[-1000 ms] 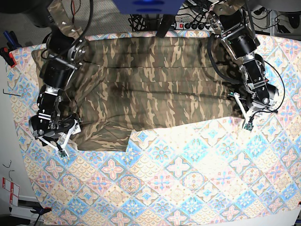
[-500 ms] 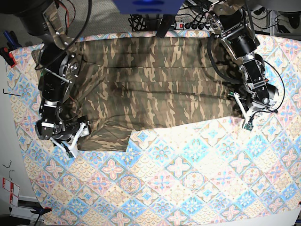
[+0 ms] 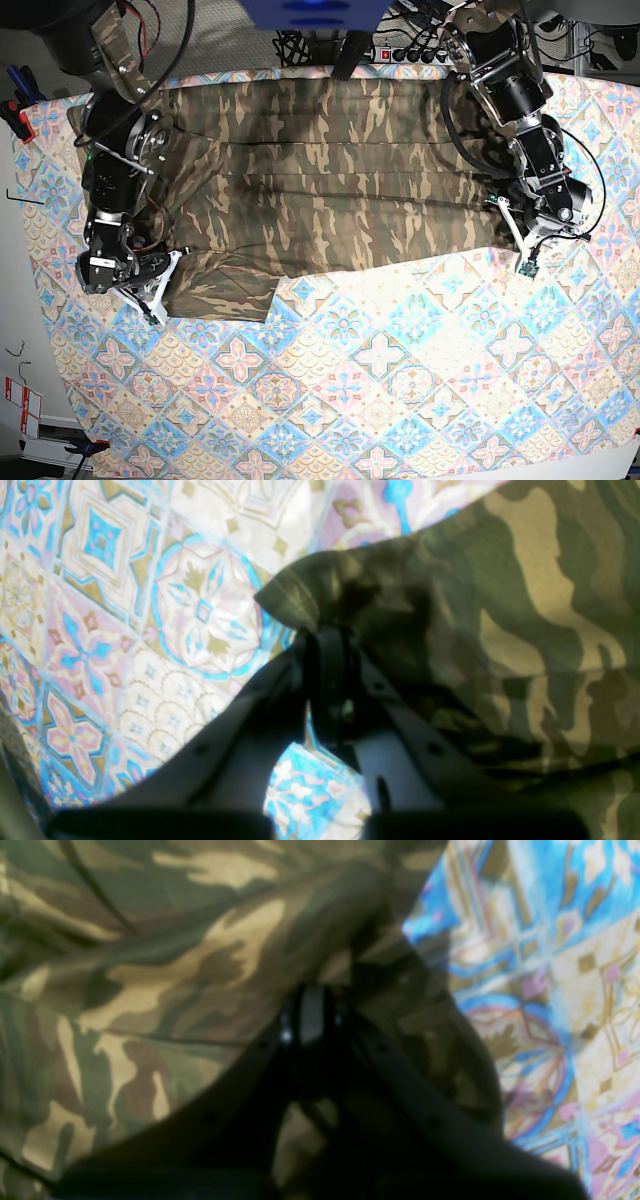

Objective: Fold the T-shirt properly
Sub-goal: 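Grasp the shirt's folded edge corners with both grippers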

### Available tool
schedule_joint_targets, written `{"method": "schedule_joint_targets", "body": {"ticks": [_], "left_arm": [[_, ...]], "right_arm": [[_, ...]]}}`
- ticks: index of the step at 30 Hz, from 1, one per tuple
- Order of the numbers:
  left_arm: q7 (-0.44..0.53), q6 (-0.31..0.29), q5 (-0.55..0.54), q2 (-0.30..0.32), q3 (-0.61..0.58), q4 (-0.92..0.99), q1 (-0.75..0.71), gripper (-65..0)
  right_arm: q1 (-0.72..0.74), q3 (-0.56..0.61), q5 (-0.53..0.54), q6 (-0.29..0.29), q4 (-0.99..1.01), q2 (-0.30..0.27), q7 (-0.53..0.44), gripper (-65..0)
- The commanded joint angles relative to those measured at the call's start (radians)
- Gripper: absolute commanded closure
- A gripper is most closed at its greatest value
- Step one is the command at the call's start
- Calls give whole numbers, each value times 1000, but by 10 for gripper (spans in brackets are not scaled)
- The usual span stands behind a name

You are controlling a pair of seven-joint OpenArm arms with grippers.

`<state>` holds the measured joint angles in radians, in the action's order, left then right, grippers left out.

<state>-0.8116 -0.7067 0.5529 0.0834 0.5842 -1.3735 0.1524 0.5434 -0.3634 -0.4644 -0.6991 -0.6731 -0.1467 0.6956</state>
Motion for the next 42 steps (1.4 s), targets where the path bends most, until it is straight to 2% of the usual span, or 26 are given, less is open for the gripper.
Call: {"method": "schedule_joint_targets", "body": {"ticks": [1, 10, 14, 20, 25, 30, 33, 35, 37, 42], "left_arm": [[8, 9, 0, 13, 0, -14, 20, 0], [8, 9, 5, 13, 0, -14, 20, 0], [8, 9, 5, 13, 0, -14, 14, 0], [8, 9, 5, 13, 0, -14, 8, 0], [8, 9, 5, 13, 0, -14, 8, 0], [8, 9, 5, 13, 0, -14, 8, 0], [8, 9, 5, 13, 0, -14, 6, 0], [8, 9, 5, 13, 0, -14, 6, 0], [8, 9, 5, 13, 0, -14, 6, 0], [8, 9, 5, 13, 0, -14, 6, 0]], "right_arm": [[30, 0, 5, 1, -18, -9, -6, -28], [30, -15, 13, 1, -132, -6, 19, -30], [36, -112, 13, 1, -149, -4, 69, -27], [37, -210, 13, 1, -176, -6, 45, -30], [111, -210, 11, 1, -121, -18, 169, -31], [192, -214, 11, 1, 11, -74, 154, -32], [192, -211, 10, 1, 62, -90, 105, -34], [192, -216, 11, 1, 95, -103, 71, -72], [192, -217, 13, 1, 128, -113, 55, -138], [192, -268, 14, 1, 157, -113, 46, -340]]}}
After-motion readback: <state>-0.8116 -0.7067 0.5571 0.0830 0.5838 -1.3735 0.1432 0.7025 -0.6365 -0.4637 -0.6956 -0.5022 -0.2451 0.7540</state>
